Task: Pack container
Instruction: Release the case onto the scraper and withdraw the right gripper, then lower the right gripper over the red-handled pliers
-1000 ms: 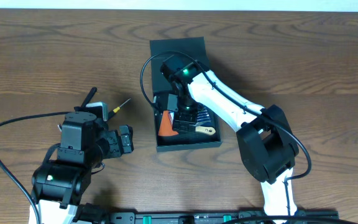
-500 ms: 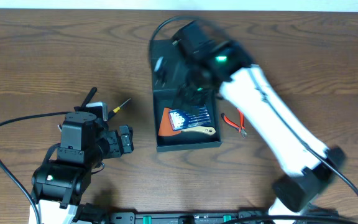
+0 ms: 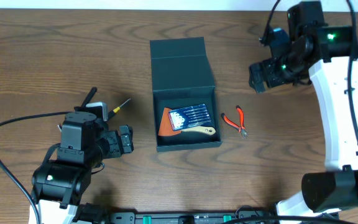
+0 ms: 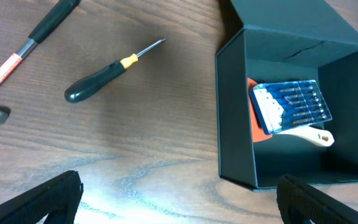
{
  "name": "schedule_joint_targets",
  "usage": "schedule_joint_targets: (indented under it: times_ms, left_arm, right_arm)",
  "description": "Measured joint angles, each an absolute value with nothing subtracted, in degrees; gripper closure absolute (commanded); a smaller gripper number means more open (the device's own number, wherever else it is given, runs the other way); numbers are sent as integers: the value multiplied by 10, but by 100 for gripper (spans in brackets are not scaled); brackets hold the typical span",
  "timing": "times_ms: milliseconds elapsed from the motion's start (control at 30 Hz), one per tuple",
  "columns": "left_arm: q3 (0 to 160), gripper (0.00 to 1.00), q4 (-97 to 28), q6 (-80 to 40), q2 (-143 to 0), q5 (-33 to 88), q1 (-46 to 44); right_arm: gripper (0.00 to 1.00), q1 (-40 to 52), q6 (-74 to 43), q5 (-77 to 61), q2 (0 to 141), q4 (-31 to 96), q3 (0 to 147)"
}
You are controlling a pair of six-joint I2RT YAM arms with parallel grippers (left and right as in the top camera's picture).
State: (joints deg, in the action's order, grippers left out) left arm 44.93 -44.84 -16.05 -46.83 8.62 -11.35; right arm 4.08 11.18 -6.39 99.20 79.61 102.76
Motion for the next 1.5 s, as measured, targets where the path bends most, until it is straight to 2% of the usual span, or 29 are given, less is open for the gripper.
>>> schedule_joint_targets:
  times_ms: [233,367,500,733,1033,1500]
  left_arm:
    - [449,2,-448,-161,-468,86,-114]
    - [449,1,-448,-161,-468,86,-114]
    - [449,1,-448,-161,-468,86,-114]
    - [449,1,-448,-161,-468,86,-114]
    - [449,1,-448,-161,-468,86,-114]
    - [449,1,-461,-161,-468,86,-114]
  right_arm:
    - [1,40,112,-80,996,671,851]
    - [6,40,113,-82,997,628,795]
    - [8,40,114,-82,998,594,757]
    - [8,44,114,-82,1013,543,710]
    - [13,66,114,-80,1043,516,680]
    - [12,66,101,-78,1057,479,680]
